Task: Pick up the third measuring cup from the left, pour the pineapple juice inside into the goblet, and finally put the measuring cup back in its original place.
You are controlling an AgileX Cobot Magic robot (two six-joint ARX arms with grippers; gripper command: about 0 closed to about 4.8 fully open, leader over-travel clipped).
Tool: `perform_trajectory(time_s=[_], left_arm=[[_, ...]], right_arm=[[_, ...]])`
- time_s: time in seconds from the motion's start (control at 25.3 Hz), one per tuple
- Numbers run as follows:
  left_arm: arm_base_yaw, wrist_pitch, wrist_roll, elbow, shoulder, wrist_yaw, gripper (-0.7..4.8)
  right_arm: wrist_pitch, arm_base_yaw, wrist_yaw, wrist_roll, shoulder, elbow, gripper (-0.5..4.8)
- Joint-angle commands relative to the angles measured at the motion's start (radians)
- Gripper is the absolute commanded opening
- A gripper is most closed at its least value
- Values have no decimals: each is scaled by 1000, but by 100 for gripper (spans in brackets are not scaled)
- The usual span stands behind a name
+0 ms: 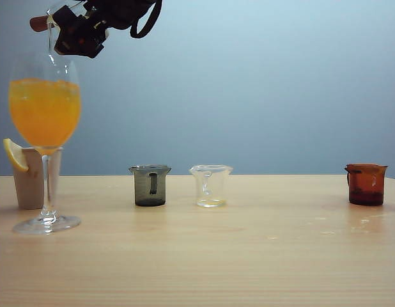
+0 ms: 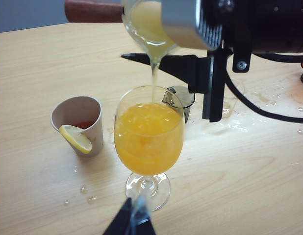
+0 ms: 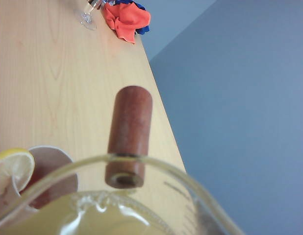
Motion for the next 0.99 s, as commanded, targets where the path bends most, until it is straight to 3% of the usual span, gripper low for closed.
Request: perform_trajectory(time_s=[0.04,0.99], left_arm=[[0,6,1,3,0,-1,-4],[0,6,1,3,0,-1,-4]], right_arm=[[32,5,2,-51,-7,4,135],[33,5,9,-230,-7,3,135]])
